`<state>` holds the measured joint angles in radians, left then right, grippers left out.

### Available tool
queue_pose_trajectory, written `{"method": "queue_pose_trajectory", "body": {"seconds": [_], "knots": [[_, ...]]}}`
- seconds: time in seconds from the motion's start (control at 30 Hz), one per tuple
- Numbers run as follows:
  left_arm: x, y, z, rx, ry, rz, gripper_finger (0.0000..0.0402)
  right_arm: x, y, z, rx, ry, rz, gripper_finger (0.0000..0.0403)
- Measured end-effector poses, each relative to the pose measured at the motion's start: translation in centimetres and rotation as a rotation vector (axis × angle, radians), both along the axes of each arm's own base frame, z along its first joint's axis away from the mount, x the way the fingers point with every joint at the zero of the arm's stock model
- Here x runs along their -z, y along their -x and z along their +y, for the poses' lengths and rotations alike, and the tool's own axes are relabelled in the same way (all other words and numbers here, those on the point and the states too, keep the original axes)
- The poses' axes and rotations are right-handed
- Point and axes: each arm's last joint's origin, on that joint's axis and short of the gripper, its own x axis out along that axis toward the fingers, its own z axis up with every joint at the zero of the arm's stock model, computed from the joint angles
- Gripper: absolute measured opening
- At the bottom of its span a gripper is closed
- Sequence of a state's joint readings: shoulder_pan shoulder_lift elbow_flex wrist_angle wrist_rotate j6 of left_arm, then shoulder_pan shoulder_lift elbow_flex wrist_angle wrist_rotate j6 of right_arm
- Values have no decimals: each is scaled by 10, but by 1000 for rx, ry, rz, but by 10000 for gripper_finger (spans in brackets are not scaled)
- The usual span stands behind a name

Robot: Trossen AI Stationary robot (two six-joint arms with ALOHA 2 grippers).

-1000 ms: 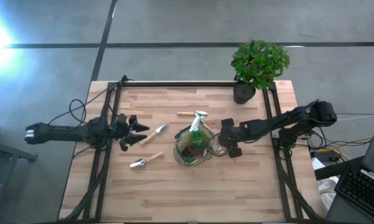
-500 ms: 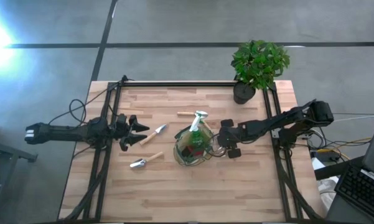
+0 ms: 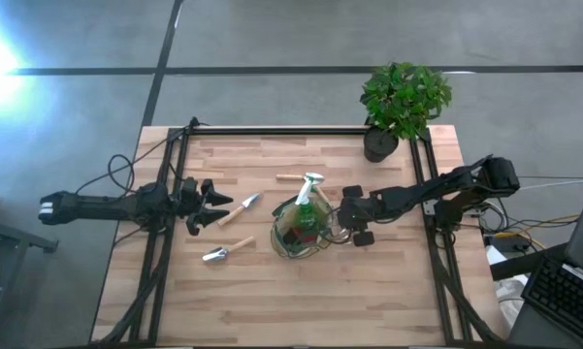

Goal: Pick & Place Garden tools in Gardening bag
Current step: Put the brown hand rake into the green gardening bag

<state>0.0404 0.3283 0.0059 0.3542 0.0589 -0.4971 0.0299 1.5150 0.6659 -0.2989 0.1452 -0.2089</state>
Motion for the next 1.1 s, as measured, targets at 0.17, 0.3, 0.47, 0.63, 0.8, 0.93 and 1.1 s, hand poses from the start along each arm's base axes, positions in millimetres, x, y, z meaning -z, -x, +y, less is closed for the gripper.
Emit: {"method": "queue_pose_trajectory", "body": {"seconds": [0.17, 0.3, 0.47, 0.63, 0.8, 0.93, 1.1], "knots": [[0, 0, 0, 0, 0, 0, 245, 0, 0, 0, 0, 0, 0, 103], [0, 0, 0, 0, 0, 0, 245, 0, 0, 0, 0, 0, 1, 97], [0, 0, 0, 0, 0, 0, 245, 1, 1, 0, 0, 0, 3, 90], [0, 0, 0, 0, 0, 0, 245, 2, 2, 0, 10, -2, 11, 74], [0, 0, 0, 0, 0, 0, 245, 3, 3, 0, 38, -12, 21, 40], [0, 0, 0, 0, 0, 0, 245, 3, 4, 0, 42, -13, 30, 12], [0, 0, 0, 0, 0, 0, 245, 3, 6, 0, 53, -15, 55, 9]]}}
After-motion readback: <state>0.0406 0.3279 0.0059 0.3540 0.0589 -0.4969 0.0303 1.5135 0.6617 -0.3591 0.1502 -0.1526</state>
